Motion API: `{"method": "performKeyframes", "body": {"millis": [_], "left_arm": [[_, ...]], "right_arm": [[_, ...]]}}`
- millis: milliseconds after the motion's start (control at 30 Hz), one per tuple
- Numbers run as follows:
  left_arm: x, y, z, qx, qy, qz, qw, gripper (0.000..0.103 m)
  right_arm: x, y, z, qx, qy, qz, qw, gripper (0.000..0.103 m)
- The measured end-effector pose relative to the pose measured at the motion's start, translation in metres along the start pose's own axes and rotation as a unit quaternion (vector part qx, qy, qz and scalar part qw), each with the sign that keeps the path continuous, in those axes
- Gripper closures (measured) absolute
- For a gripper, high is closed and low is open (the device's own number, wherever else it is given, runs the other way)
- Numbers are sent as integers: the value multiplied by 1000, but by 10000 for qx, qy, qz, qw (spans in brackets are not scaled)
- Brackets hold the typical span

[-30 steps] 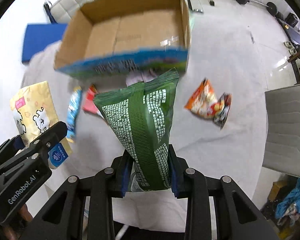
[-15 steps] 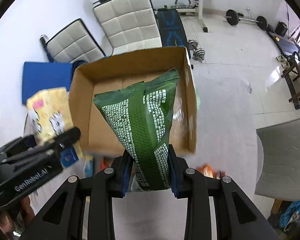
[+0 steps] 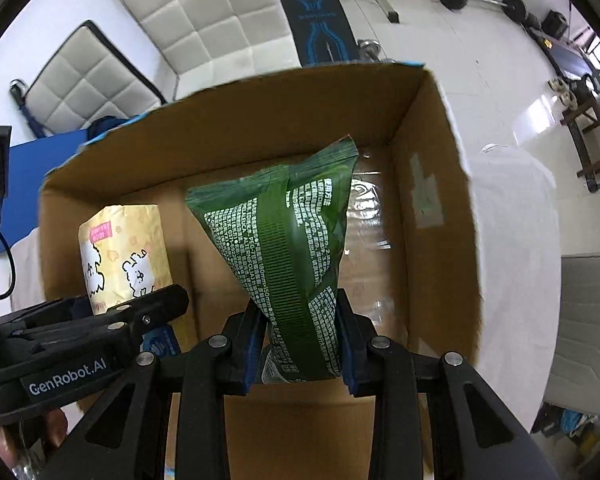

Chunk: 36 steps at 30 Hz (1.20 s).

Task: Organize soft objects
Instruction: 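Carry both items over the box and open both tools to drop them, then grasp the red snack bag with the left tool while the right tool grasps the lavender sock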

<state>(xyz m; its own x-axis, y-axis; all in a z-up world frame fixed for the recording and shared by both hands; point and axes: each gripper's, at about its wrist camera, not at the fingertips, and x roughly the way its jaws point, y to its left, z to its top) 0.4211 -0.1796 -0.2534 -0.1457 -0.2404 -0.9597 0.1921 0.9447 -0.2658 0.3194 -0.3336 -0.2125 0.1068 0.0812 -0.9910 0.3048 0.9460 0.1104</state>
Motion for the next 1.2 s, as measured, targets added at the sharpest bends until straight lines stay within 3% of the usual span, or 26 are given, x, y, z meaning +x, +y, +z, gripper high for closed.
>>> {"method": "performKeyframes", "body": {"millis": [233,433,500,567,767,833,900,1033,1200], "left_arm": [[8,4,3,129,143,28,9998,42],[6,11,-7,41,200,291,9994,42],[0,12,-11,79,174,354,9992,40],[-10,15,-16,80,103,430,9990,31],[-41,27,-39,136,-147,663,9976,11],[-52,35,-48,86,-223,607,9979,3],[-65,39,-57,83,-361,656,9972,3],[-95,48,-91,153,-713,770,9944,1],[-124,45,-144,284,-1070,903,9897,1]], "right_arm": [[29,-4,17,-127,57,-113,9998,69],[43,2,28,-347,220,-77,9991,67],[44,2,32,-386,219,-165,9989,62],[44,0,34,-371,242,-149,9989,60],[32,-1,23,-413,263,-252,9985,40],[22,7,13,-508,265,-238,9981,17],[17,12,3,-591,227,-233,9977,9],[2,13,-19,-601,69,-213,9979,0],[-23,14,-45,-594,-158,-202,9979,0]]}}
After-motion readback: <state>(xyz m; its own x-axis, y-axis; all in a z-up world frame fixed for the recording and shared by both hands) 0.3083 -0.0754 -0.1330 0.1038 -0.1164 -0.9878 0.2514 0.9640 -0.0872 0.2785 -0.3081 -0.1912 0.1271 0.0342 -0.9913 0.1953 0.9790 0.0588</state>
